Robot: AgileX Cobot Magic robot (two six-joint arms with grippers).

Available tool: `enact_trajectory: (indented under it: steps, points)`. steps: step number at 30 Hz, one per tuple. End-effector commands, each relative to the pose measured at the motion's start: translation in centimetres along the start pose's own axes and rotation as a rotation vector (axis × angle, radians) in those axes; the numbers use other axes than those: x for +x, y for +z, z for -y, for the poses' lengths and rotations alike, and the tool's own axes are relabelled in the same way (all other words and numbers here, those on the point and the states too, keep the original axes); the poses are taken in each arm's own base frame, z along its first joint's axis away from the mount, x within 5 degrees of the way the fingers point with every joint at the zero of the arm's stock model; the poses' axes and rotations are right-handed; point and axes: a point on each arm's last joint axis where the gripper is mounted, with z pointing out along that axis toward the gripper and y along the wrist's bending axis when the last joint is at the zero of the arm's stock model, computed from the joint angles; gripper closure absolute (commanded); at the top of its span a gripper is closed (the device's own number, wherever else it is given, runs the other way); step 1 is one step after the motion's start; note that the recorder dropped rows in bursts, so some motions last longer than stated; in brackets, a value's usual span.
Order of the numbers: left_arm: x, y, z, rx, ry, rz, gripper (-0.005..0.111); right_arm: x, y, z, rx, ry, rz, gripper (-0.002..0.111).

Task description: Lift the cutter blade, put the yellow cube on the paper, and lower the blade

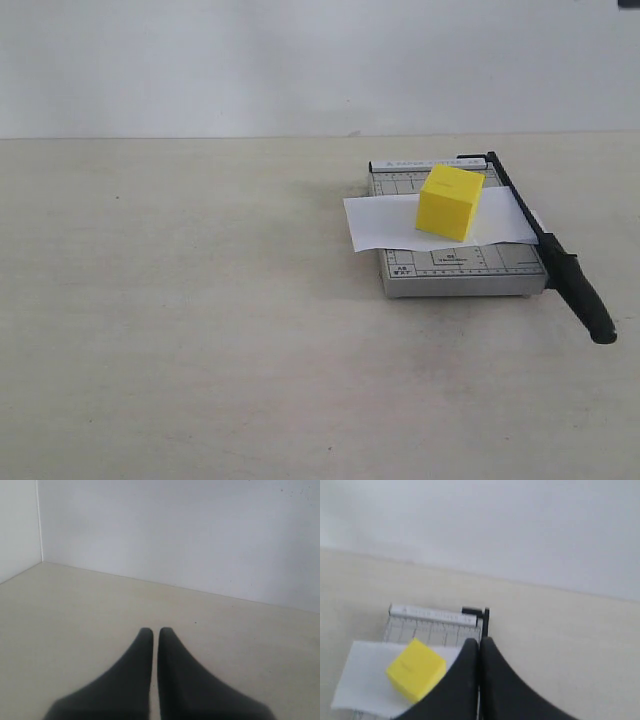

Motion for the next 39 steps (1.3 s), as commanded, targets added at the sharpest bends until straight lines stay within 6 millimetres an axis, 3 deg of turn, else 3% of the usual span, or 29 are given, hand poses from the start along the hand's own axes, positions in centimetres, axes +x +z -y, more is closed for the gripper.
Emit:
enact_trajectory:
  steps: [1, 4, 7, 14, 20, 24, 30, 39]
  points:
    - [0.1, 0.0, -0.1, -0.004, -0.008, 0.0, 0.102, -1.6, -4.9, 0.2, -0.017, 0.048, 0.315, 0.108]
    - [0.1, 0.0, -0.1, -0.006, -0.008, 0.0, 0.102, -0.2, -8.2, 0.1, -0.041, 0.046, 0.518, 0.108]
    - [0.1, 0.0, -0.1, -0.006, -0.008, 0.0, 0.102, 2.6, -11.2, 0.0, -0.057, 0.046, 0.652, 0.108]
    - [0.1, 0.0, -0.1, -0.006, -0.008, 0.0, 0.102, 9.9, -14.8, 0.3, -0.027, 0.08, 0.521, 0.108]
    - [0.1, 0.0, -0.1, -0.004, -0.008, 0.0, 0.102, 13.6, -18.2, 0.5, 0.024, -0.016, 0.58, 0.108]
    - [0.1, 0.0, -0.1, -0.004, -0.008, 0.0, 0.102, 15.6, -18.2, 0.5, 0.033, -0.011, 0.52, 0.108]
    - [0.1, 0.0, -0.1, -0.004, -0.008, 0.0, 0.102, 19.8, -17.0, 0.2, -0.004, 0.097, 0.037, 0.108]
    - [0.1, 0.0, -0.1, -0.004, -0.008, 0.0, 0.102, 19.6, -17.1, 0.8, 0.065, -0.139, 0.043, 0.108]
